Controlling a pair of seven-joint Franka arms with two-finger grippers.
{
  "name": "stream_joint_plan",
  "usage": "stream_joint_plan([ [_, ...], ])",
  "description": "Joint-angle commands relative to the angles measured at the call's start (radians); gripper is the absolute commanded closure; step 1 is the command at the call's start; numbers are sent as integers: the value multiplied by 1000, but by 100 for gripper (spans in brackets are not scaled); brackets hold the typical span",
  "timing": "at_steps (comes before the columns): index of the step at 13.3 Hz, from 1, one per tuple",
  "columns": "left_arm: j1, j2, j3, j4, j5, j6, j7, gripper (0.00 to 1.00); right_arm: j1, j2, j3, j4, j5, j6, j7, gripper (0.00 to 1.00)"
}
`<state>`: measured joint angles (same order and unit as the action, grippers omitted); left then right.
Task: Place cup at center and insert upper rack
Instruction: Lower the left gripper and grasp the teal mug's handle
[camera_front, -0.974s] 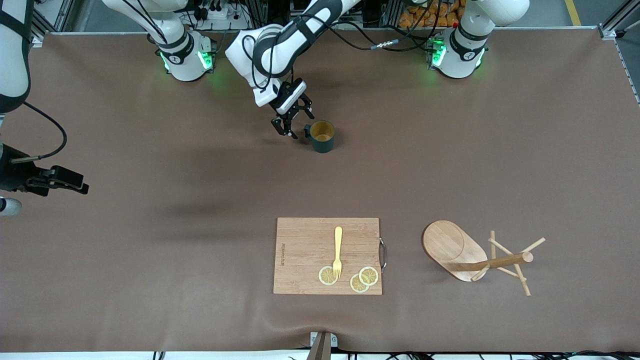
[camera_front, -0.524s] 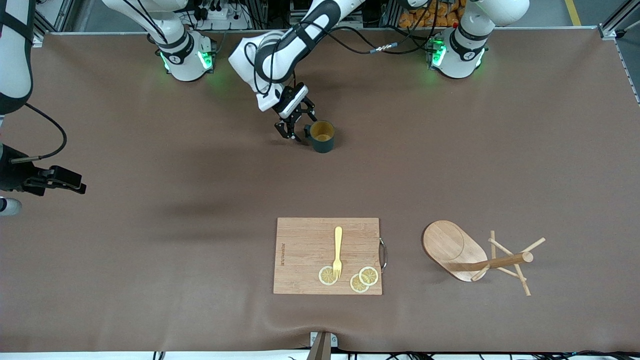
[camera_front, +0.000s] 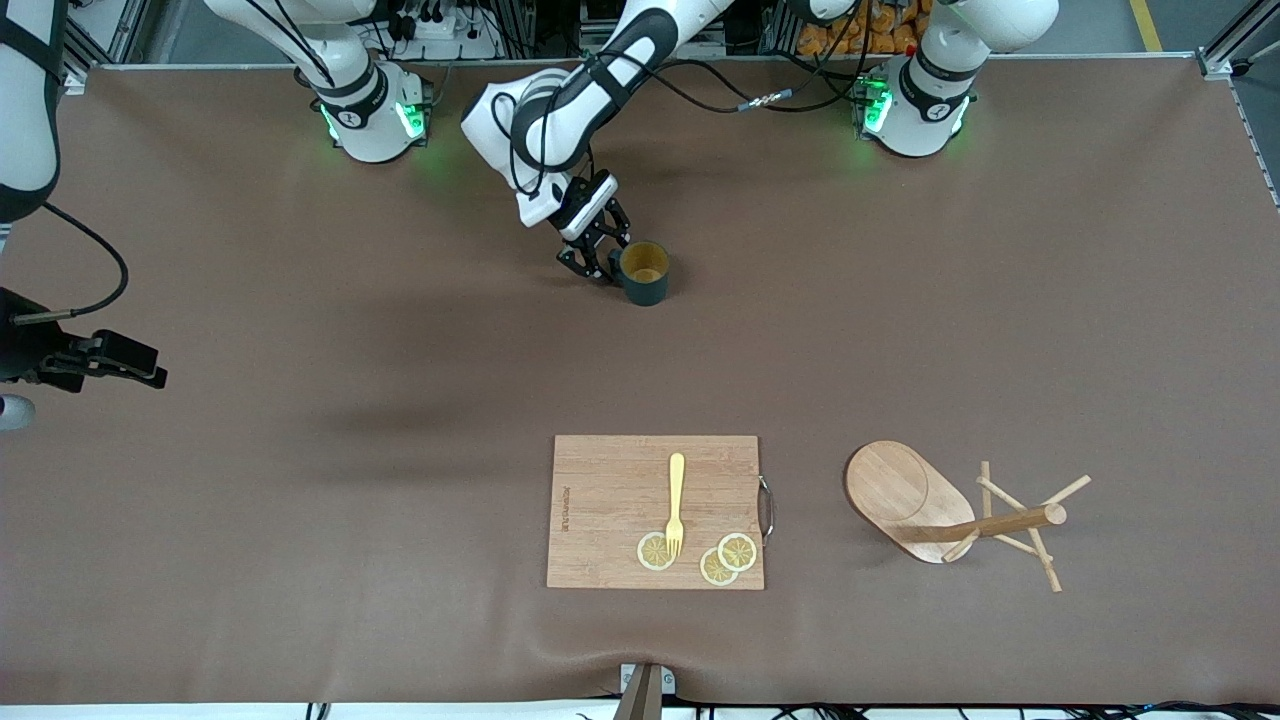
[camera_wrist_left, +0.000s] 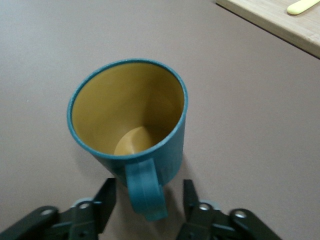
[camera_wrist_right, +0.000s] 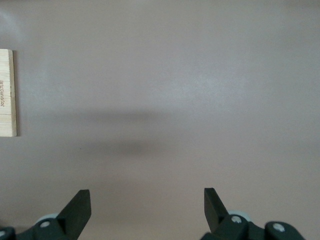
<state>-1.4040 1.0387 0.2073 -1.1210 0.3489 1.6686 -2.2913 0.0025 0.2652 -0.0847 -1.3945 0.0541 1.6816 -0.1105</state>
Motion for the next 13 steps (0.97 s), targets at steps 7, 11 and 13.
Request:
stream_joint_plan([
  [7, -1, -6, -5, 33, 10, 3, -11, 100, 8, -14, -1, -1, -14, -11, -5, 0],
  [11, 42, -112, -34, 27, 10, 5, 71, 100, 8, -14, -1, -1, -14, -11, -3, 0],
  [13, 94, -176, -45, 24, -22, 34, 113, 100, 7, -14, -1, -1, -16, -11, -3, 0],
])
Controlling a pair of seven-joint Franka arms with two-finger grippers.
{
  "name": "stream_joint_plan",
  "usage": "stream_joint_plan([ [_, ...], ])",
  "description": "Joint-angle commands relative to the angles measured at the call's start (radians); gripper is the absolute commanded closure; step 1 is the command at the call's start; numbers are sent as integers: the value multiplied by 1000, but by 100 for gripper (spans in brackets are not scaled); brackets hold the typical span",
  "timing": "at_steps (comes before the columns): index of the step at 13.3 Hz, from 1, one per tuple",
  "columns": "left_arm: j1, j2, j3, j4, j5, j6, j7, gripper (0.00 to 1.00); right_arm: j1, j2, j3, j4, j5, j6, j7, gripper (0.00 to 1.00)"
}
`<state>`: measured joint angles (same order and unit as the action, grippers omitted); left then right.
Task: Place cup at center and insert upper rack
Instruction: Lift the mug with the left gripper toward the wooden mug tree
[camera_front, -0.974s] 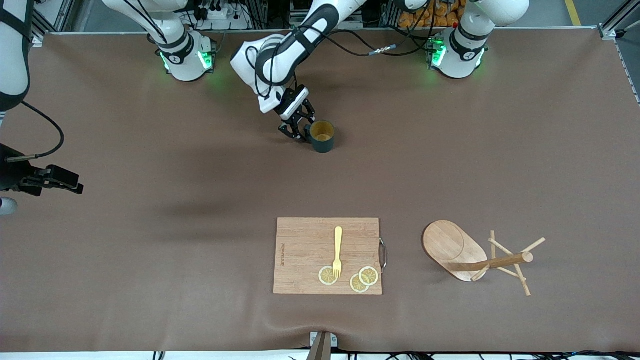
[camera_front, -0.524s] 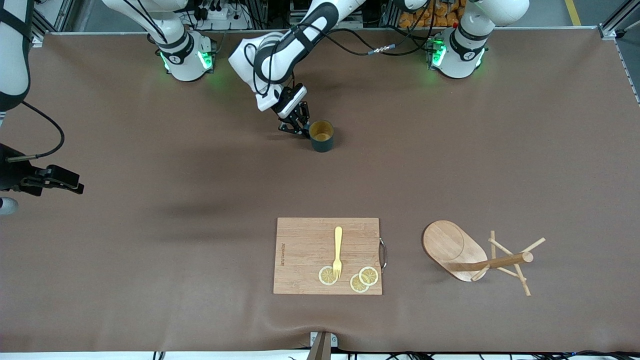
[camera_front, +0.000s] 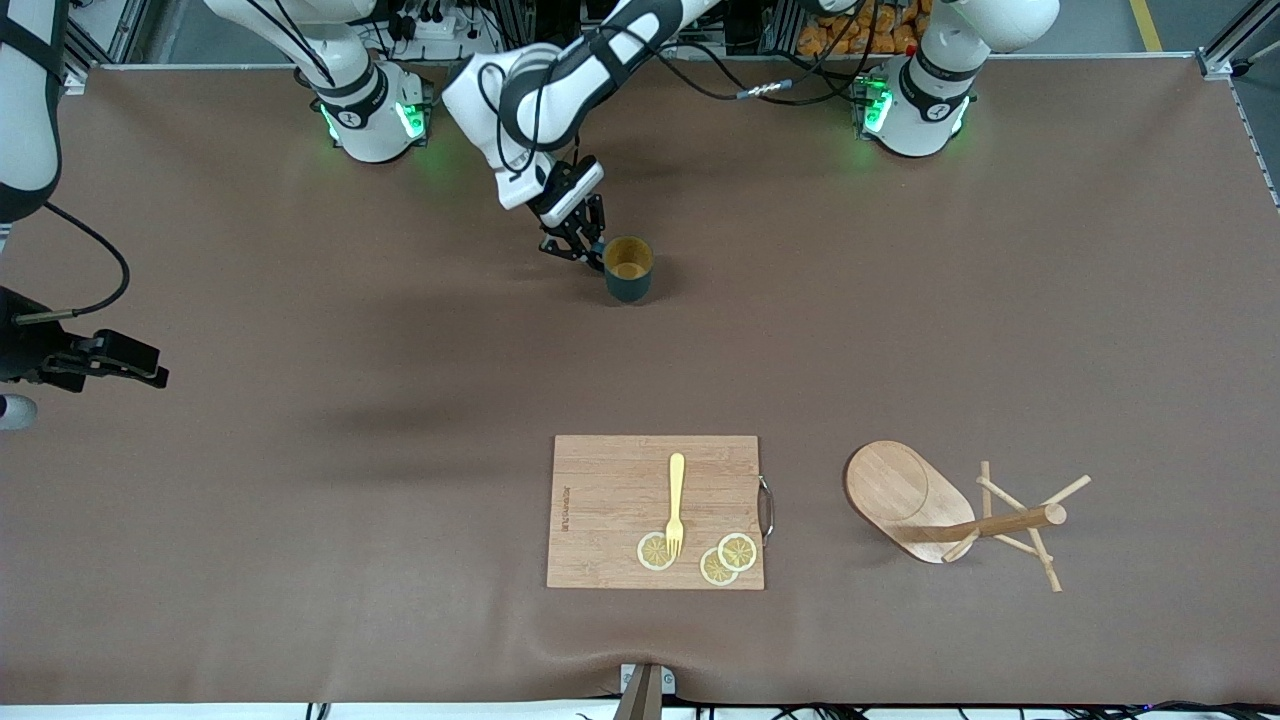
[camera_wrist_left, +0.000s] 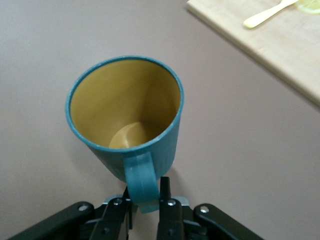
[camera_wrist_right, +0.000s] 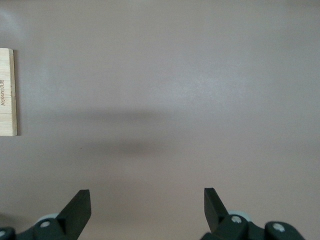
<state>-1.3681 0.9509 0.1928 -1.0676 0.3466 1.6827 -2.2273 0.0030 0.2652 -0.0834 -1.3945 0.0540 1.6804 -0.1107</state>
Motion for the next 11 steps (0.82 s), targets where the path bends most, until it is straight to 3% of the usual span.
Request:
stream_joint_plan([
  [1, 82, -122, -30, -37, -53, 35, 75, 100, 8, -14, -2, 2, -16, -10, -3, 0],
  [6, 239, -280, -24, -64, -214, 90, 319, 100, 2, -14, -2, 15, -14, -10, -3, 0],
  [8, 323, -369, -24, -130, -276, 149, 414, 100, 5, -15, -2, 20, -16, -7, -1, 0],
  [11, 449, -443, -24, -150, -435, 170, 559, 100, 6, -14, -2, 26, -17, -8, -3, 0],
])
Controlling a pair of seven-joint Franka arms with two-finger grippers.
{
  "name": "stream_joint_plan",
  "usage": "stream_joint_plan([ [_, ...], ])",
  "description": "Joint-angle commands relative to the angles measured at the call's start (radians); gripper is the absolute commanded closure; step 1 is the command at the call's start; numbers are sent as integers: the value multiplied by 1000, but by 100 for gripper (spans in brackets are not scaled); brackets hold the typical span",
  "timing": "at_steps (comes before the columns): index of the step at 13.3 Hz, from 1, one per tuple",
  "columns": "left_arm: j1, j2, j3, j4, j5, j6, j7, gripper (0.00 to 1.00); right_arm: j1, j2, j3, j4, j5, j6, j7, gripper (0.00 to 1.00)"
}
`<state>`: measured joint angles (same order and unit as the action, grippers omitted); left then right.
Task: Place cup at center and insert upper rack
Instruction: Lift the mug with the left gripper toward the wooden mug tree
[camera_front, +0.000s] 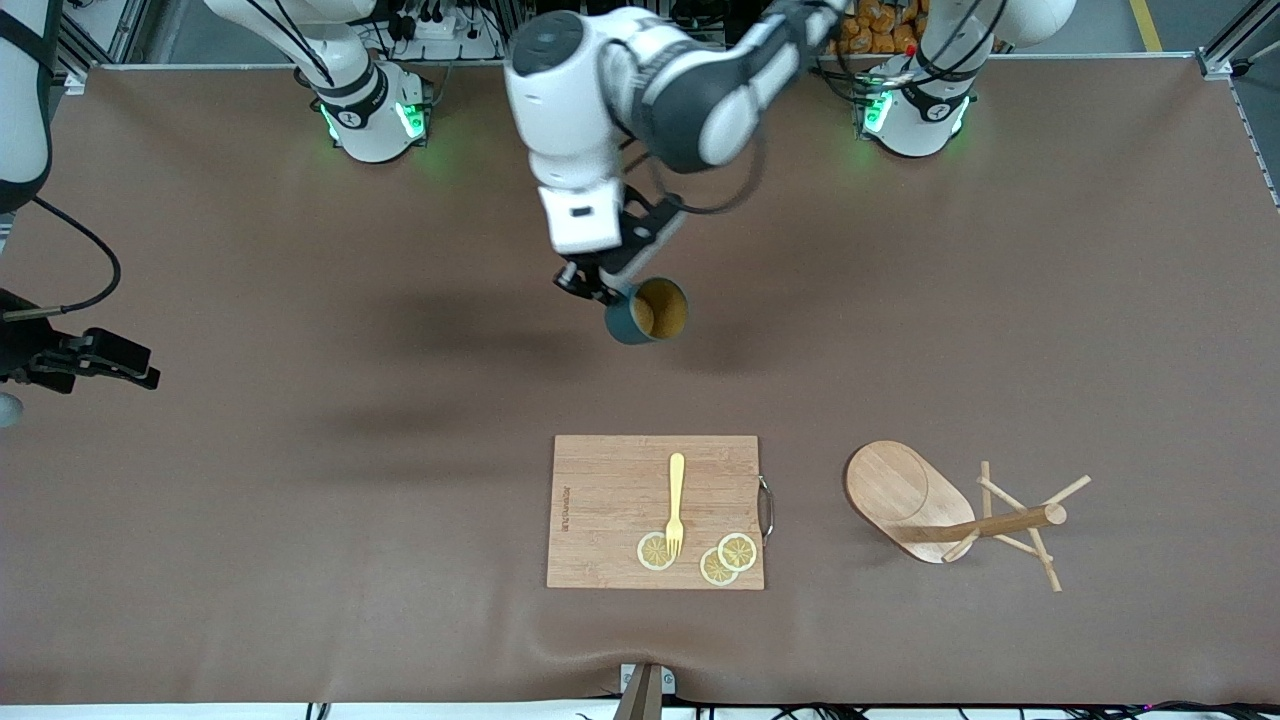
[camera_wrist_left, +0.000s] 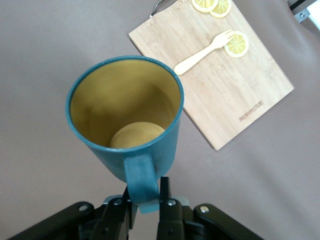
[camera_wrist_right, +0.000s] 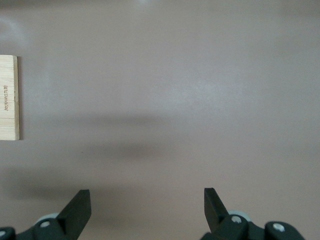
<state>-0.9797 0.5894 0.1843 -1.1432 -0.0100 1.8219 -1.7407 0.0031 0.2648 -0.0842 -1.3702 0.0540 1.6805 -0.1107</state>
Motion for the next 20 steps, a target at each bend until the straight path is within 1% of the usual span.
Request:
stream_joint_plan([
  [1, 102, -101, -16, -76, -131, 31, 120, 100, 6, -13, -2, 2, -17, -8, -3, 0],
  [4, 241, -163, -16, -89, -295, 34, 277, 100, 1, -15, -2, 2, -16, -10, -7, 0],
  [7, 395, -216, -16, -124, -497, 33, 462, 100, 5, -16, -2, 2, -17, -12, -7, 0],
  [10, 536, -230, -22, -150, -686, 2, 613, 100, 5, -19, -3, 2, -29, -41, -7, 0],
  [13, 657, -215, -23, -173, -856, -36, 729, 100, 5, -21, -2, 2, -85, -88, -9, 0],
  [17, 818, -151, -31, -173, -1092, -163, 872, 100, 5, -22, 0, 3, -88, -94, -9, 0],
  [18, 870, -134, -51, -173, -1135, -194, 897, 100, 8, -22, 1, 3, -88, -94, -9, 0],
  [20, 959, -102, -100, -173, -1168, -252, 955, 100, 14, -22, 1, 3, -82, -94, -9, 0],
])
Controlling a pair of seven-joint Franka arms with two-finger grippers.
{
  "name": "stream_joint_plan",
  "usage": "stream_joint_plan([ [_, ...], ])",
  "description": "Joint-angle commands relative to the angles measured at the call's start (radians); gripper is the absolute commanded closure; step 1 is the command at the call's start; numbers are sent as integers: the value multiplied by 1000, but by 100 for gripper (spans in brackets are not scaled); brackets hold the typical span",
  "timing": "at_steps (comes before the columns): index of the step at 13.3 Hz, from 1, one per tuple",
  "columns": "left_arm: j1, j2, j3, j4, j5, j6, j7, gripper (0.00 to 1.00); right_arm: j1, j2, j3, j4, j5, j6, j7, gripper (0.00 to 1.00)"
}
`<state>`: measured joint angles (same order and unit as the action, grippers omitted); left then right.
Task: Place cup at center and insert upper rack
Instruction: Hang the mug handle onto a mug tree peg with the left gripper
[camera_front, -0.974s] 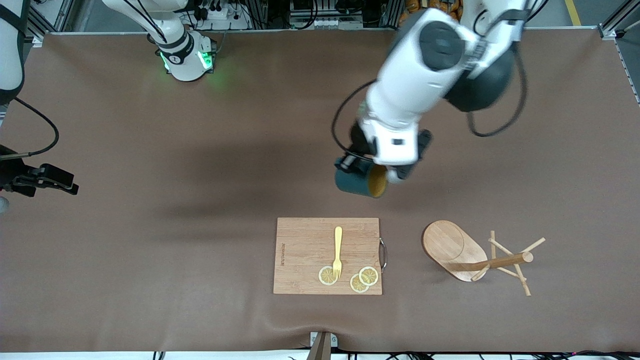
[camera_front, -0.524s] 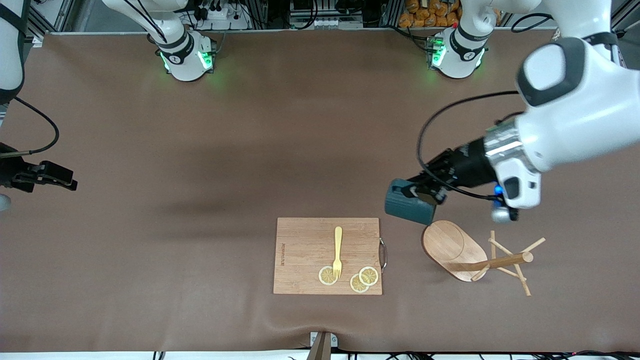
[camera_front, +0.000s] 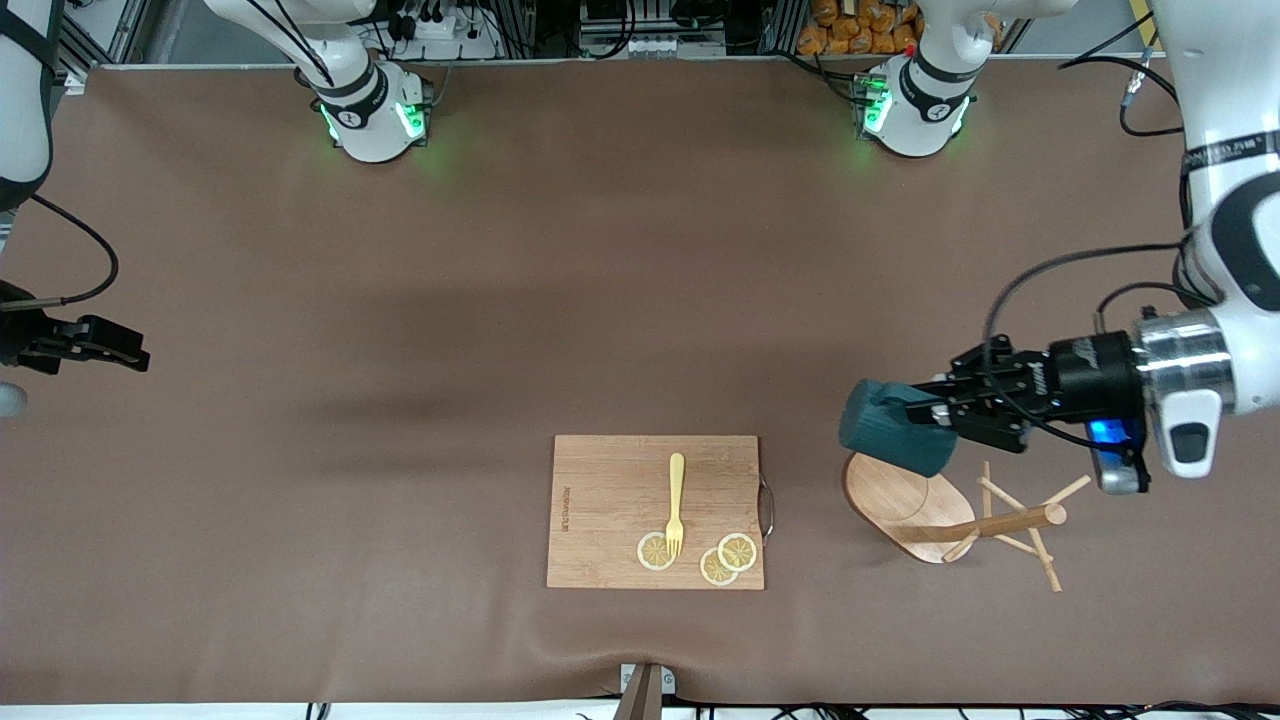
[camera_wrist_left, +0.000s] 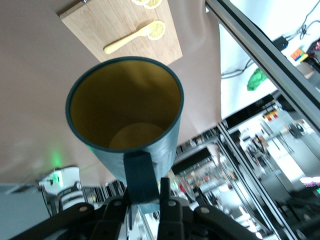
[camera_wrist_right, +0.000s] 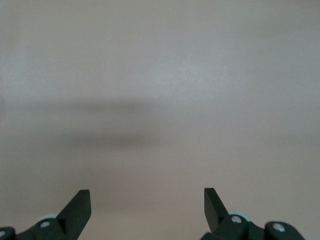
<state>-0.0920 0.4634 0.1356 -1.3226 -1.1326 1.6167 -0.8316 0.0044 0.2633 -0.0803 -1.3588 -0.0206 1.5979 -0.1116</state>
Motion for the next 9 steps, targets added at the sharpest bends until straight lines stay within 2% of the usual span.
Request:
stream_joint_plan([
  [1, 119, 47, -83, 6, -56, -84, 81, 100, 12, -21, -3, -8, -7, -12, -8, 0],
  [4, 257, 110, -204, 9, -58, -127, 181, 100, 16, -19, -1, -8, -5, -12, -8, 0],
  [9, 327, 178, -220, 13, -59, -213, 302, 100, 17, -21, -3, -8, 1, -12, -11, 0],
])
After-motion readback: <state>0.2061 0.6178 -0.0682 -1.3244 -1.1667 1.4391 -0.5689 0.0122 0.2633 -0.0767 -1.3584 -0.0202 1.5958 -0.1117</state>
